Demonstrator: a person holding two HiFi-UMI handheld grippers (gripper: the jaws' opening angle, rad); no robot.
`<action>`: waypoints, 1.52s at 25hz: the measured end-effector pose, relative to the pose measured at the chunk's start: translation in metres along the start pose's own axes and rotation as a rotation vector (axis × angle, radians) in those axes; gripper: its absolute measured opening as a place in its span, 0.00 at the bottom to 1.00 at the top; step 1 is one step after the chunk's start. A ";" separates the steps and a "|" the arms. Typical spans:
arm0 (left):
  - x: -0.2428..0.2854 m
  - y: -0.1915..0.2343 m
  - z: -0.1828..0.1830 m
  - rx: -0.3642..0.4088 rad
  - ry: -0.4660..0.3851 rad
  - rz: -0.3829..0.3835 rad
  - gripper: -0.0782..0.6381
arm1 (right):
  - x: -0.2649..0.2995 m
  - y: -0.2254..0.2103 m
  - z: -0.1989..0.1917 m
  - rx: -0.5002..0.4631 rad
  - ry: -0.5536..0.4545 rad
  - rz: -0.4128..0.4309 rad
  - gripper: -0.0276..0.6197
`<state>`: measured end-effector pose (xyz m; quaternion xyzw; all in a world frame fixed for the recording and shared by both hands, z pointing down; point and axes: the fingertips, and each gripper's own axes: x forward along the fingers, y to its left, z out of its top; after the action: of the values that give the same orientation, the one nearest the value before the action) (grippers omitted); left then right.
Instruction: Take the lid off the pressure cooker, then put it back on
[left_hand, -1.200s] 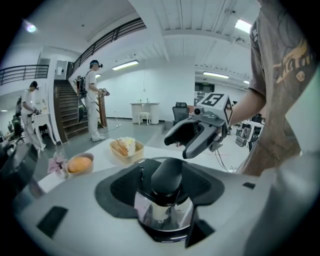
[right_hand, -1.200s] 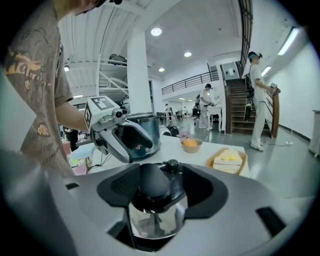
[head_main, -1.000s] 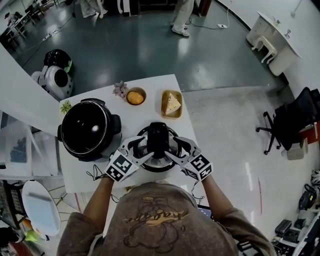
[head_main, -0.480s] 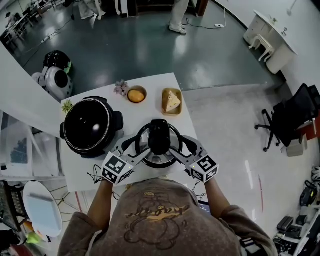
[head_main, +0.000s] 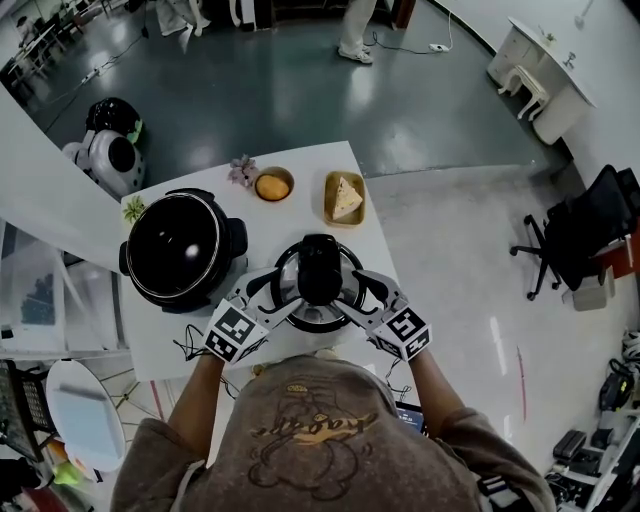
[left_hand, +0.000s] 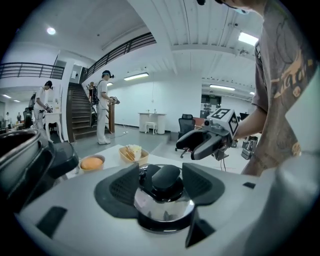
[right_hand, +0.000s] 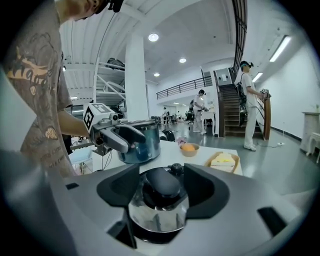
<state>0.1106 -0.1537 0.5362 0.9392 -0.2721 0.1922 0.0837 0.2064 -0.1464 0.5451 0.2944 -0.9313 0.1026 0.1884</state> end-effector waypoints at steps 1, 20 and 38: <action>0.003 -0.001 -0.004 0.006 0.014 -0.010 0.49 | 0.002 -0.001 -0.002 -0.003 0.003 0.004 0.45; 0.077 -0.011 -0.049 0.104 0.165 -0.135 0.52 | 0.048 -0.009 -0.051 -0.143 0.163 0.177 0.46; 0.080 -0.014 -0.046 0.053 0.200 -0.236 0.48 | 0.056 -0.007 -0.045 -0.133 0.168 0.231 0.44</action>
<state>0.1660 -0.1683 0.6102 0.9427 -0.1449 0.2806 0.1073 0.1814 -0.1667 0.6099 0.1624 -0.9447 0.0862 0.2717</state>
